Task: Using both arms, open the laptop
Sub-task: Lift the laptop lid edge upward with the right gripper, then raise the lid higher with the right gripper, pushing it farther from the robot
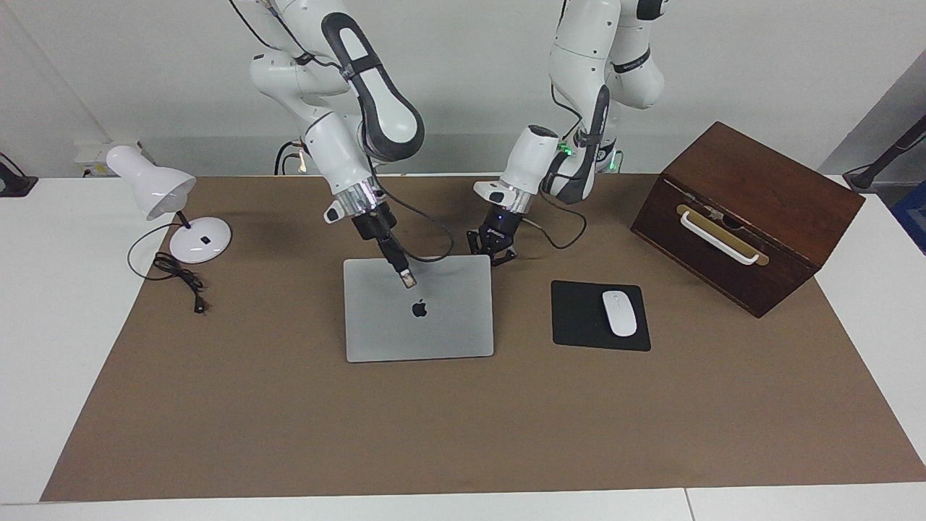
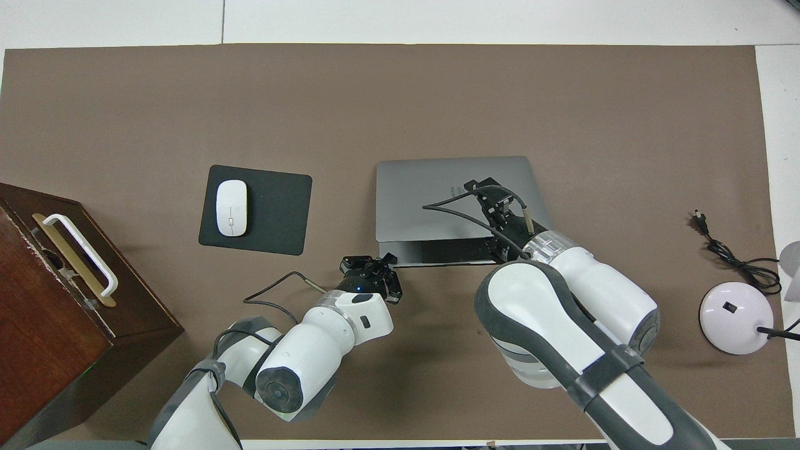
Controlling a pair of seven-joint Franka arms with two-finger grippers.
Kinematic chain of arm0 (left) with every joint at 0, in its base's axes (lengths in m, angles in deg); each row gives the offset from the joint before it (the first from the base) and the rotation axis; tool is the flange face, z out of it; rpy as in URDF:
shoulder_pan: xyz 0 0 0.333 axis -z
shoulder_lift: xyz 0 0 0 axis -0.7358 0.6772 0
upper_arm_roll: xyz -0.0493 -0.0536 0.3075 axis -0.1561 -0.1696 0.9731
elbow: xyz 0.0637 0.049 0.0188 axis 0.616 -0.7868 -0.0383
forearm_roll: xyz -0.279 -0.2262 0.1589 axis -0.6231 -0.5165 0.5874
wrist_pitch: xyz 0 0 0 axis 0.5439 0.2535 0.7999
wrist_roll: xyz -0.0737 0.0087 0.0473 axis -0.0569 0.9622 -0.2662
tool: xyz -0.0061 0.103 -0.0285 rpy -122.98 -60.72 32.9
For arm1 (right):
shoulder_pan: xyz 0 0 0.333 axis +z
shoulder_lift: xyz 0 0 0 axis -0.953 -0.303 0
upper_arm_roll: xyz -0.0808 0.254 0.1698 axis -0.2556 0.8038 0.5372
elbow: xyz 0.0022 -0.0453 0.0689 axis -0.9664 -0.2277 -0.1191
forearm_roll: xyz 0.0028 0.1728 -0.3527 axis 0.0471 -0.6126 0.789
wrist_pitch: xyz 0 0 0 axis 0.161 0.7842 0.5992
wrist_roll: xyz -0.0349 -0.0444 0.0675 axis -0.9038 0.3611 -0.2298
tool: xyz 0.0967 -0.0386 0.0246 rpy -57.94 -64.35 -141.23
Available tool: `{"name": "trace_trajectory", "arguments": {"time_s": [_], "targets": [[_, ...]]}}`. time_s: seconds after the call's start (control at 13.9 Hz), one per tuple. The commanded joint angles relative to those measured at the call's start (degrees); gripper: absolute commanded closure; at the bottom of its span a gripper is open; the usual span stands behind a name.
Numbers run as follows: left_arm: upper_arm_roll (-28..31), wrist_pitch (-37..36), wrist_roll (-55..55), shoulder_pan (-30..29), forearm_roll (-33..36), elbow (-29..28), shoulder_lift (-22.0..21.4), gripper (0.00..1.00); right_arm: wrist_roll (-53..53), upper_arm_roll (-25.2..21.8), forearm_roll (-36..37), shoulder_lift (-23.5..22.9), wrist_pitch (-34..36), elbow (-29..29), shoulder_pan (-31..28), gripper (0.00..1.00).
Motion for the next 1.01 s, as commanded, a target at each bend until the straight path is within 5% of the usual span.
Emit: {"name": "trace_trajectory", "arguments": {"time_s": [0.0,0.93], "targets": [[0.48,0.53,1.79,-0.73,-0.74,1.13,3.32,1.0,2.14,0.21,3.35,-1.77,-0.54,1.82,-1.02,0.0],[0.74,0.53,2.14,-0.73,-0.74,1.13,3.32,1.0,2.22,-0.05,13.21,-1.33,2.97,1.3,-1.2,0.0]]}}
